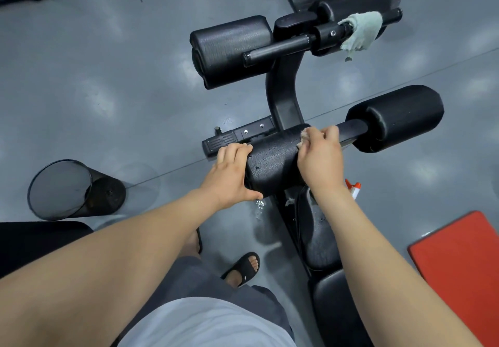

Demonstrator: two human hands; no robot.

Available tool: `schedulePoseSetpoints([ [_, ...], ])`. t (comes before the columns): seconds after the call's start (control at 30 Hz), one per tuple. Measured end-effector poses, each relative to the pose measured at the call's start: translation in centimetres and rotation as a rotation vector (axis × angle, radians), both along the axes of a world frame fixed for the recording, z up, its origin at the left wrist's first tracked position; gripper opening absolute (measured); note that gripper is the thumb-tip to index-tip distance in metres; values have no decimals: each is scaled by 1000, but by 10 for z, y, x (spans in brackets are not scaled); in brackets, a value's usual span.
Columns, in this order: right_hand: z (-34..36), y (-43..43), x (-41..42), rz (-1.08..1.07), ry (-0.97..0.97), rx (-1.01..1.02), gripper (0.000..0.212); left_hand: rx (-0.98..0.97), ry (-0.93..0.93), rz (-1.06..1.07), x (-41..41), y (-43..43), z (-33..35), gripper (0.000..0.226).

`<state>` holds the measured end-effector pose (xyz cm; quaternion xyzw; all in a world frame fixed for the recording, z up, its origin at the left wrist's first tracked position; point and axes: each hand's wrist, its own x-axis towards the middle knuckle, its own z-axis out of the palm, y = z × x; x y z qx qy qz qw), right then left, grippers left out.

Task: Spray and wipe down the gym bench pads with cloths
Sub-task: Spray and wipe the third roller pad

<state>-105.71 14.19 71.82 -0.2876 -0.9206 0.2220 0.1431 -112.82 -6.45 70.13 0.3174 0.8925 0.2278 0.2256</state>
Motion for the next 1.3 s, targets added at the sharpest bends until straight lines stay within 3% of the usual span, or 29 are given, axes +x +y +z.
schedulePoseSetpoints([
  [0.13,2,-35,8,209,19,-30,17,-5,-14,1,-2,1,-2,127],
  [0.23,4,-44,21,351,-25,-92,26,-8,-43,-8,-1,2,-5,129],
  [0.37,3,-41,26,288,-45,-107,30,27,-111,-13,-3,1,-10,130],
  [0.53,5,-69,19,410,-56,-110,23,55,-148,-34,-12,-4,-10,127],
  [0.7,4,-40,2,176,-30,-91,19,40,-139,-53,-16,-5,-8,122],
  [0.8,6,-29,-6,39,-74,-33,20,74,-163,-26,-14,-6,-7,103],
  [0.9,8,-46,-3,106,-56,42,17,106,-195,-7,-19,-8,-7,84],
  [1.07,8,-55,19,324,-65,-26,20,133,-196,-37,-25,-12,-13,84],
  [1.3,6,-2,16,17,-111,11,21,178,-173,-25,-22,-13,-12,82],
])
